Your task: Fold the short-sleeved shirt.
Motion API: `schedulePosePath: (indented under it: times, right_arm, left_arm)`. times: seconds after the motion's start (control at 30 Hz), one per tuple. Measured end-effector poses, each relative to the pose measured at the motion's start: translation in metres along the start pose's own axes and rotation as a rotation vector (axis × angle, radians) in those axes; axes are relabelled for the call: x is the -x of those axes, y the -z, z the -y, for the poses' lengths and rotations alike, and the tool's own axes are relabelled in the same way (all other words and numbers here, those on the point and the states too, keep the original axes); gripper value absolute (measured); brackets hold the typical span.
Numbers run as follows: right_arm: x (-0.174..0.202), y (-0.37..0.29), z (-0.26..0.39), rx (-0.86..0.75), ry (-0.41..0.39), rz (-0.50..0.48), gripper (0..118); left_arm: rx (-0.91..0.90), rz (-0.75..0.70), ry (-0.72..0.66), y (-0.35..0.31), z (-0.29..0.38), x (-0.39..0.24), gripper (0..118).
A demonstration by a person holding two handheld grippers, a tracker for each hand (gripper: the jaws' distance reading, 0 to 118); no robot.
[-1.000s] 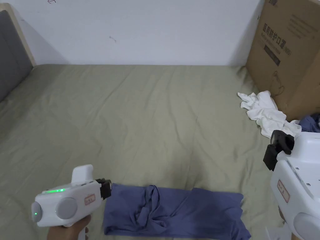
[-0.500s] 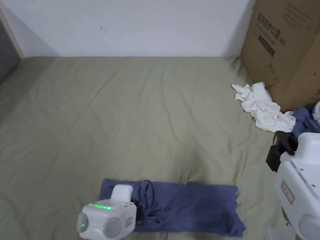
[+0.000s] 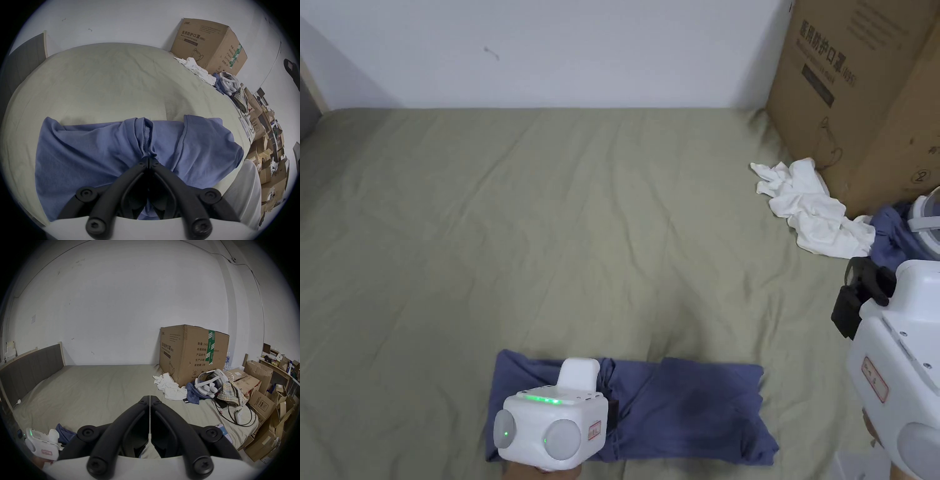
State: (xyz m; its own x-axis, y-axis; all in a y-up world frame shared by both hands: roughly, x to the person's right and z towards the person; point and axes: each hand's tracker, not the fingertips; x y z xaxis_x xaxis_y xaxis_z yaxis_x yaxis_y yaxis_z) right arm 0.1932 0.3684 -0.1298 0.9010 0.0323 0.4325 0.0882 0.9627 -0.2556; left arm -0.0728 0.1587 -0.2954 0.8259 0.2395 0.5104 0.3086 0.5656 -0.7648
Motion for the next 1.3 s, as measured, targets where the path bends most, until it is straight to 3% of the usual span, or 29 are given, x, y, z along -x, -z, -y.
schedulePosePath:
  times: [0.23, 0.57, 0.63, 0.67, 0.7, 0.73, 0.87, 1.17, 1.23, 1.3]
  right_arm:
    - [0.004, 0.000, -0.004, -0.010, -0.002, -0.010, 3]
    - [0.023, 0.003, -0.005, -0.010, -0.006, -0.046, 3]
    - [0.026, 0.005, -0.004, -0.004, -0.013, -0.051, 3]
    - [0.028, 0.005, -0.004, -0.001, -0.017, -0.055, 3]
    - [0.030, 0.007, -0.004, 0.003, -0.020, -0.058, 3]
    - [0.032, 0.008, -0.003, 0.006, -0.023, -0.061, 3]
    - [0.038, 0.011, -0.001, 0.018, -0.036, -0.065, 3]
    - [0.039, 0.017, 0.003, 0.049, -0.056, -0.050, 3]
    - [0.038, 0.018, 0.004, 0.052, -0.061, -0.044, 3]
    - [0.036, 0.018, 0.004, 0.055, -0.065, -0.039, 3]
  left_arm:
    - [-0.085, 0.118, -0.112, -0.052, -0.016, 0.038, 5]
    - [-0.074, 0.282, -0.411, -0.104, -0.025, 0.161, 8]
    - [-0.062, 0.275, -0.427, -0.104, -0.020, 0.179, 28]
    - [-0.051, 0.268, -0.440, -0.102, -0.016, 0.188, 59]
    - [-0.022, 0.252, -0.454, -0.097, -0.014, 0.195, 83]
    - [0.023, 0.224, -0.462, -0.097, -0.012, 0.194, 94]
    - [0.072, 0.217, -0.510, -0.076, -0.002, 0.210, 100]
    - [0.042, 0.285, -0.530, -0.033, -0.004, 0.210, 100]
    - [0.119, 0.296, -0.512, -0.024, -0.004, 0.204, 99]
    - [0.110, 0.275, -0.450, -0.023, -0.007, 0.195, 86]
